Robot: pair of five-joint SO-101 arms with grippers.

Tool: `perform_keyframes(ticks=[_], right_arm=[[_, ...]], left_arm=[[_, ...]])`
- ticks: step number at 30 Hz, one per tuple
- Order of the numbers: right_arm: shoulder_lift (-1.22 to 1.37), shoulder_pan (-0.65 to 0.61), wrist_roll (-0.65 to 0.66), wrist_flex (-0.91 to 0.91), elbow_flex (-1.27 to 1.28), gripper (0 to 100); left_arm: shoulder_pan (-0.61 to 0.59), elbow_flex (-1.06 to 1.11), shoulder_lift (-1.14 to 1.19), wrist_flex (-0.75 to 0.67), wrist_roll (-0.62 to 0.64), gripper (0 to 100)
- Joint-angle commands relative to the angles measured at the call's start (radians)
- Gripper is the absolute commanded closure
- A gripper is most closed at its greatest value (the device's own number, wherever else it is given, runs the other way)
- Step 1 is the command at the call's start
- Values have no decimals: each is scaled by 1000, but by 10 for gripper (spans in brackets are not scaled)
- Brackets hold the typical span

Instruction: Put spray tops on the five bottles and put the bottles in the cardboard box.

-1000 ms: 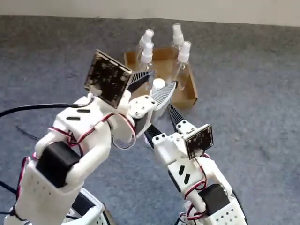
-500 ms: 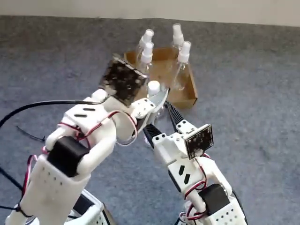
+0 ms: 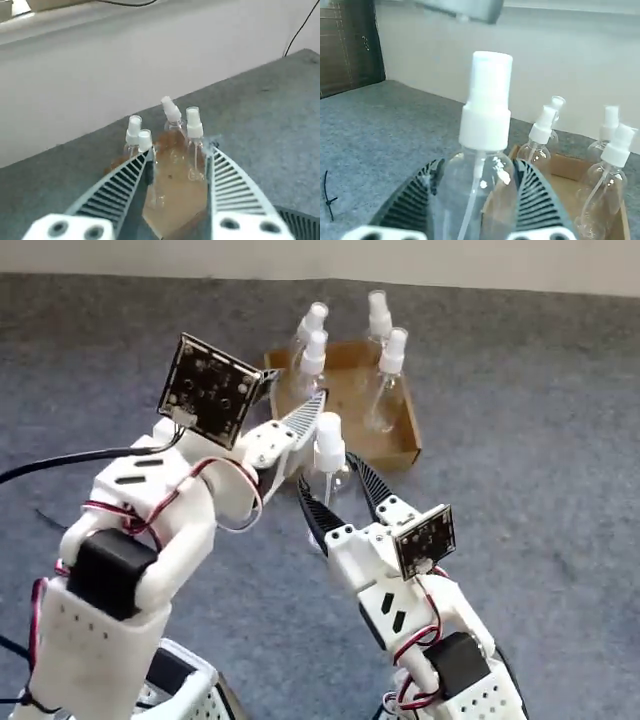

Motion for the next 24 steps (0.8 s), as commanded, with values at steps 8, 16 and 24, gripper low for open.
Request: perform_keyframes(ticks=[8,16,24], right_arm=[[-12,12,-9,-27,-16,995],[-4,36,-9,-27,-19,995],[85,87,-11,-50,-102,995]], left_arm=[[24,139,-16,3,-75,839],[-35,28,-22,35,-106,839],[-325,137,-189,256,-107,836]])
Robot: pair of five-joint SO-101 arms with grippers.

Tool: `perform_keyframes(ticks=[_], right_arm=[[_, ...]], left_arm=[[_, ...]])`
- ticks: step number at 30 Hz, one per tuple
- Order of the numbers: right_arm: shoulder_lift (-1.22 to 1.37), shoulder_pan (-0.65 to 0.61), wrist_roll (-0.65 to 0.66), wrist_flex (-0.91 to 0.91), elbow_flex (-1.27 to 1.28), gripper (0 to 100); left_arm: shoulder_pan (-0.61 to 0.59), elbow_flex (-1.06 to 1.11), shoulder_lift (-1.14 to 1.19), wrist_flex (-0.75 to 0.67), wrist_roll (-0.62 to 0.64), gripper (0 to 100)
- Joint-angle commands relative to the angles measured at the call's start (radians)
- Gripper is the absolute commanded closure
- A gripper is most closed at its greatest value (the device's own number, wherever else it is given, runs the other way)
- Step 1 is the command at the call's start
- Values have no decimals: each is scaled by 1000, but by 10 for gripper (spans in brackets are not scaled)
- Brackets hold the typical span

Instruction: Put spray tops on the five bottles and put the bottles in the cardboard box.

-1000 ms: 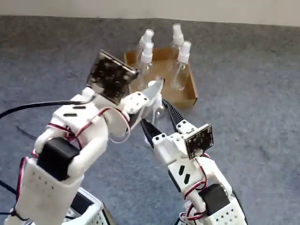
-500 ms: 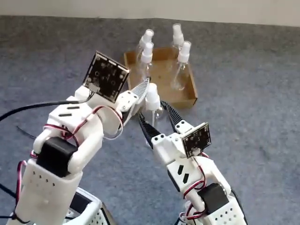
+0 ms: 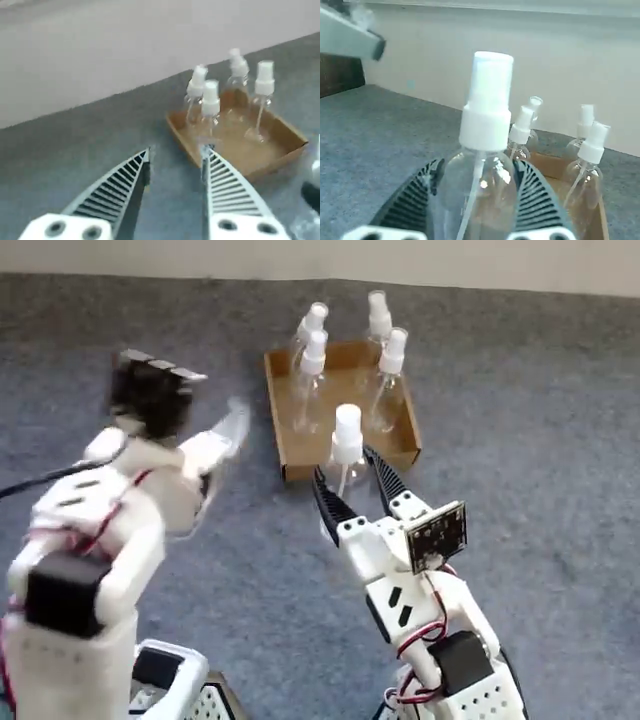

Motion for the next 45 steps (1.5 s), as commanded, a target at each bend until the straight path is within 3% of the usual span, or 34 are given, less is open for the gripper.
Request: perform_keyframes(ticks=[1,6,9,13,16,26,32,38,45], right_arm=[[140,18,-9,-42,-148,995],[535,8,-12,-35,-444,995],[792,-1,-44,15,-638,995],[1110,-33,-100,151,-889,995],[1250,-64,-132,217,-1030,995],[1293,-196,-146,229,-1084,995],[1287,-199,-146,236,-1084,995],[1171,-199,-143,366,-1084,995],[1118,-159,-92,426,-1082,995]], left_arm=[[-79,163,-116,64,-11,835],[-77,504,-266,-101,-9,832],[-65,656,-338,-186,-6,771],[-35,748,-403,-187,0,739],[-39,760,-443,-189,72,736],[-36,785,-529,-192,146,733],[-36,846,-526,-265,141,733],[-42,921,-526,-370,83,737],[-42,924,-533,-371,81,737]])
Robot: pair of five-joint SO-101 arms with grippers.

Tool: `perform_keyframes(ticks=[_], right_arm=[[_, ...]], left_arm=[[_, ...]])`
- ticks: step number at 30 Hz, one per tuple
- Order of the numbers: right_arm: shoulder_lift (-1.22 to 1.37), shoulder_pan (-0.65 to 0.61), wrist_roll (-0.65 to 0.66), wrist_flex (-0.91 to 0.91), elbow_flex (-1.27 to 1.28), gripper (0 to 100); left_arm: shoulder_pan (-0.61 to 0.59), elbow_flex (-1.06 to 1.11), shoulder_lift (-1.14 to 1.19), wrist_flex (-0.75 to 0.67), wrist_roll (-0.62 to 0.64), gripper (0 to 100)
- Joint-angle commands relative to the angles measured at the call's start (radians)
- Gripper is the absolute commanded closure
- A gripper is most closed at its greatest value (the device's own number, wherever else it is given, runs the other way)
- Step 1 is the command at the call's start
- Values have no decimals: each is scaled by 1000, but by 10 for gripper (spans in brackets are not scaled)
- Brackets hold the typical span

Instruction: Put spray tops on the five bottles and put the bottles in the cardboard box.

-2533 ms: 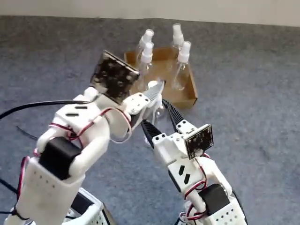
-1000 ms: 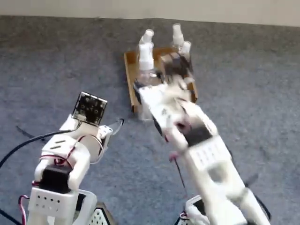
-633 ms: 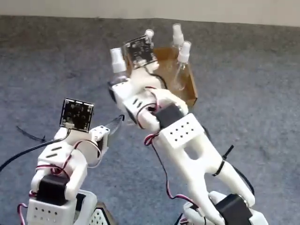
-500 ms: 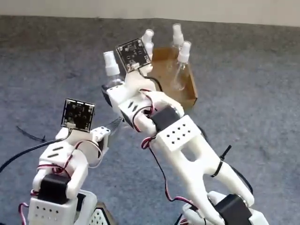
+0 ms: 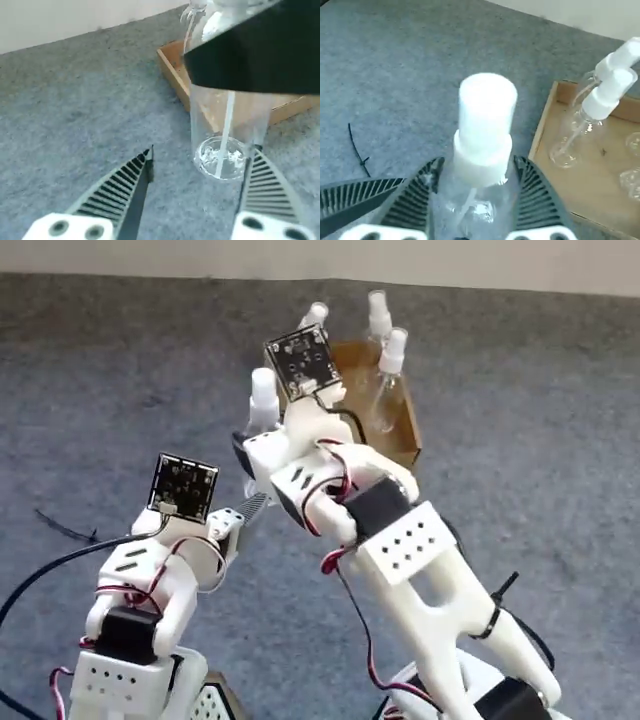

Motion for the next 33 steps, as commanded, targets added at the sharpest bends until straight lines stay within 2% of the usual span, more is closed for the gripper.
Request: perform_keyframes(ticks=[1,7,11,17,22,33], right_arm=[[-51,48,64,18,-58,995],[-51,275,141,2,-58,995],[-50,364,158,-102,-54,995],[-50,369,161,-340,104,995],[-61,371,209,-524,306,995],[-48,374,213,-710,429,995]], left_arm=[[7,-4,-13,-35,-8,737],[-8,1,-13,-34,-12,737],[-73,1,-13,-35,-12,737],[-156,22,-13,-44,-8,737],[-153,64,-10,-109,-9,737],[-150,65,-5,-110,-9,737]])
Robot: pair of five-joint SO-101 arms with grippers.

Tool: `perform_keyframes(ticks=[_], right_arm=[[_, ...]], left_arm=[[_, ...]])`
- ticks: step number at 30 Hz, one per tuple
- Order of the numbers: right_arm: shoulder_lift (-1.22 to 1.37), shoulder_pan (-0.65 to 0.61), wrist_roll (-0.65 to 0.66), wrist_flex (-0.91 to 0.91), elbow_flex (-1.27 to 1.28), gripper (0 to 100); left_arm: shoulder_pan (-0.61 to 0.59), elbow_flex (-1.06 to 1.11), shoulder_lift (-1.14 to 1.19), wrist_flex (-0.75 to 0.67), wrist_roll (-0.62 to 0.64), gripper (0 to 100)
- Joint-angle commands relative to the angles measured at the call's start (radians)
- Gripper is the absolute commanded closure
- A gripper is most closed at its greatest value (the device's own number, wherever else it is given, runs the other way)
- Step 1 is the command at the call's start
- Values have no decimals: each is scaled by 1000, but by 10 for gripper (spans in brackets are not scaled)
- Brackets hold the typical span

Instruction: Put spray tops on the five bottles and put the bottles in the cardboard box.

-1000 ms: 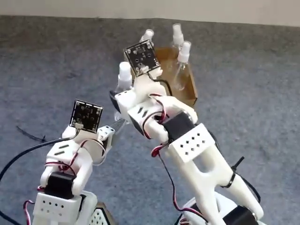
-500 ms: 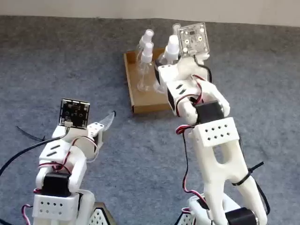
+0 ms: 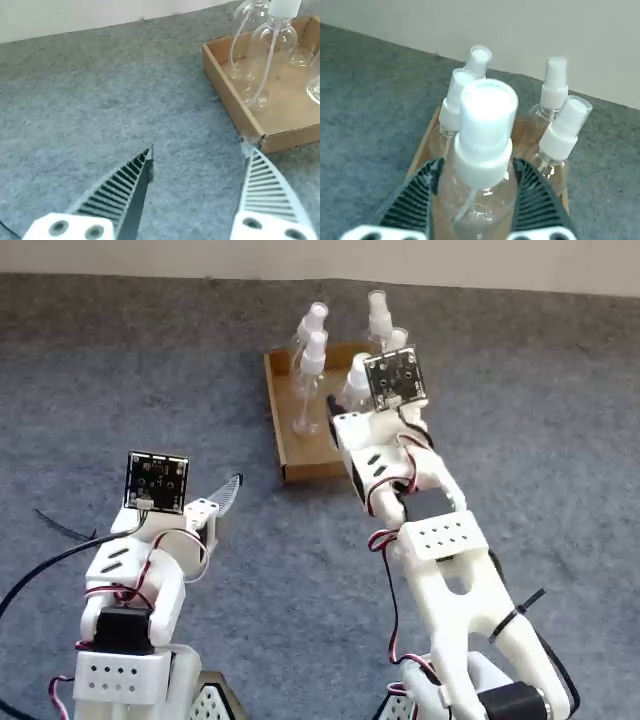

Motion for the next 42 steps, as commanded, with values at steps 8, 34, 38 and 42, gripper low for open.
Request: perform_keyframes(ticks=[8,34,38,42], right_arm=[[53,13,12,-68,-16,995],[223,7,12,-91,-31,984],[223,7,12,-88,-25,876],[223,7,12,-88,-25,825]], left_arm=[[-7,-7,-4,-26,-6,737],[-7,-7,-8,-25,-5,737],[-7,-8,-10,-25,-5,737],[-7,-8,-12,-25,-5,737]])
